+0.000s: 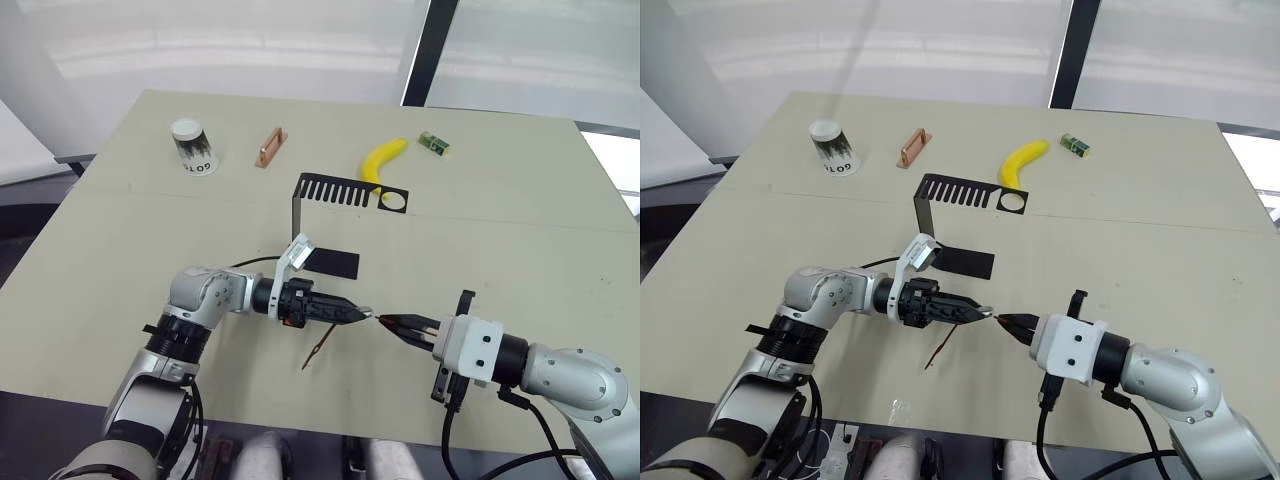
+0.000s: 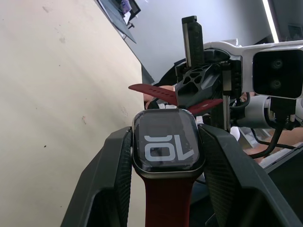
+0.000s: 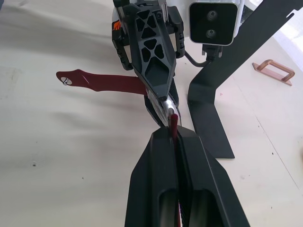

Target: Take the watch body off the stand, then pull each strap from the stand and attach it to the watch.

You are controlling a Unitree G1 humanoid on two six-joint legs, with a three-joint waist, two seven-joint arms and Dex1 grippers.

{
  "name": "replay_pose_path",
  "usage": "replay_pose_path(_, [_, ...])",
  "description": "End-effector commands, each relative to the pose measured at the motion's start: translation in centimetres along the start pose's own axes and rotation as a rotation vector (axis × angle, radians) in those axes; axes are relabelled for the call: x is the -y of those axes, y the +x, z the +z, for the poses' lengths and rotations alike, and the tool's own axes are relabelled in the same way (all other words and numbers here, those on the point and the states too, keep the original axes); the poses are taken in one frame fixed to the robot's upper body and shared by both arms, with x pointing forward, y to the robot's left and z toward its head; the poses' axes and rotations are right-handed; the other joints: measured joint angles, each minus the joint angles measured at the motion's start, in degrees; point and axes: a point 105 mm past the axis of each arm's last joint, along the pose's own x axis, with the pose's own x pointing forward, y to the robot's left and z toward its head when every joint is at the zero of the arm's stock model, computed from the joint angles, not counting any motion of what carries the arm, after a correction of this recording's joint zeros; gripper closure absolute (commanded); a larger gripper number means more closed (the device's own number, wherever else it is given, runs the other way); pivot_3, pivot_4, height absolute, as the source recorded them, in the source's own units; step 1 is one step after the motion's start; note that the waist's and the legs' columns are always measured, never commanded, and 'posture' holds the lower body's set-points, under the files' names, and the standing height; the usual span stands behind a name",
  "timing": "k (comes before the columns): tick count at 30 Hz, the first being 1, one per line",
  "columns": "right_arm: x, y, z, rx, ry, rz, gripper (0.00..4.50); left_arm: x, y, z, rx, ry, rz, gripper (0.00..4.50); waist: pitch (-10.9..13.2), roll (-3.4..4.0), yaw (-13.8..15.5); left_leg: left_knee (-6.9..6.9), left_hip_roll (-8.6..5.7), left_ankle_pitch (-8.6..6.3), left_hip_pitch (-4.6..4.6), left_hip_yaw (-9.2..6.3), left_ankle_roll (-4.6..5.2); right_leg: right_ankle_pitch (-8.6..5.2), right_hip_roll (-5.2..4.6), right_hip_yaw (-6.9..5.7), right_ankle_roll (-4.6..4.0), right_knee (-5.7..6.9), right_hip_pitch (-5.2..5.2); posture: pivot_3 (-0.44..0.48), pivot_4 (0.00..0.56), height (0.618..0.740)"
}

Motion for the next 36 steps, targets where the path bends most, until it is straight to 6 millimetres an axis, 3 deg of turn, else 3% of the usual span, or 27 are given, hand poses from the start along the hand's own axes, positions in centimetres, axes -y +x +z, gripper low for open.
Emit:
replay_pose_path(1, [0.13, 0.07, 0.53, 0.019, -0.021, -0.005, 4.5, 0.77, 0.29, 0.33, 0.004, 0.03, -0.033, 2.88, 0.0, 0.0, 0.02, 0.0, 0.0, 0.0, 0.0, 0.0, 0.0, 0.0, 0.0, 0.0, 0.0, 0.0, 0.0, 0.0, 0.15, 0.725])
replay_pose_path(36, [0.28, 0.18, 0.16, 0.008, -0.025, -0.002, 4.5, 0.85, 0.39, 0.18, 0.001, 0.029, -0.038, 2.88, 0.0, 0.0, 0.01, 0.0, 0.0, 0.0, 0.0, 0.0, 0.0, 0.0, 0.0, 0.0, 0.0, 0.0, 0.0, 0.0, 0.15, 0.725])
